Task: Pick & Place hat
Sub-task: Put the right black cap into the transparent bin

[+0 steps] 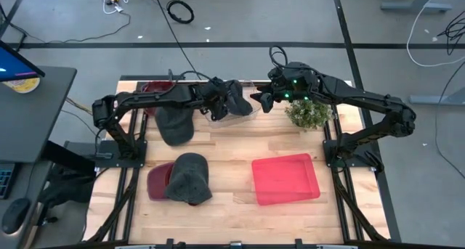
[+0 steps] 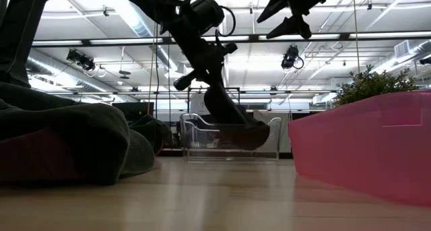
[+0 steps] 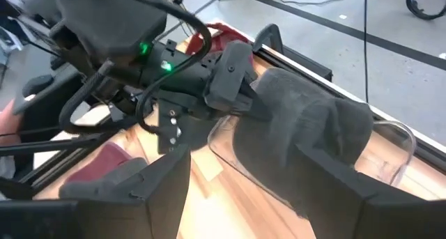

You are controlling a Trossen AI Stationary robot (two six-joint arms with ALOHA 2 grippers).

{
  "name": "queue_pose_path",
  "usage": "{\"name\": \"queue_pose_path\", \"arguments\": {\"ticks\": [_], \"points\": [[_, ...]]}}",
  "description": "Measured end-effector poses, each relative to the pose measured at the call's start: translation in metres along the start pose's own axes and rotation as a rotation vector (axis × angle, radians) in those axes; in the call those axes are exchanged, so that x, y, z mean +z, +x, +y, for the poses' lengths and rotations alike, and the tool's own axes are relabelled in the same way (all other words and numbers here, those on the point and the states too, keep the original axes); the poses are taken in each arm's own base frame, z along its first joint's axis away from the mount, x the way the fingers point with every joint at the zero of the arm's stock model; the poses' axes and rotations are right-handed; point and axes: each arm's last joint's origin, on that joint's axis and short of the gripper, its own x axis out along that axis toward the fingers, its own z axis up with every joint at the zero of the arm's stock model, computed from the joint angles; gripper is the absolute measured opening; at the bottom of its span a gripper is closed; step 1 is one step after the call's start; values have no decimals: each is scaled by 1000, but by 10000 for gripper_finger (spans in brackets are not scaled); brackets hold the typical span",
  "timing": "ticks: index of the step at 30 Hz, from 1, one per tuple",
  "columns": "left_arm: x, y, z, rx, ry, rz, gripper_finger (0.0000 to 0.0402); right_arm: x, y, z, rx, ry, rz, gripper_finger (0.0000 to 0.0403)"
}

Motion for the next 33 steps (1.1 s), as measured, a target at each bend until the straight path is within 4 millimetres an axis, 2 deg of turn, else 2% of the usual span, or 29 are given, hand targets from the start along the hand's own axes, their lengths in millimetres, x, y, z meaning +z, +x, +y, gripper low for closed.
{"name": "queue_pose_path", "arguments": {"ticks": [12, 18, 22, 27, 30, 33], "points": [[-17, 23, -9, -65, -119, -56, 11, 2, 2, 0, 6, 3, -14, 251], [-16, 26, -11, -84, -159, -124, 11, 2, 2, -1, 1, 5, -16, 251], [-19, 27, -12, -92, -259, -126, 11, 3, 2, -3, -6, 9, -18, 251], [-25, 25, 1, 50, -317, -14, 11, 4, 2, -5, -11, 12, -19, 251], [-31, 13, 17, 158, -316, -2, 11, 4, 2, -6, -14, 14, -20, 251], [-36, 3, 33, 208, -388, 38, 11, 4, 2, -6, -14, 14, -20, 251]]}}
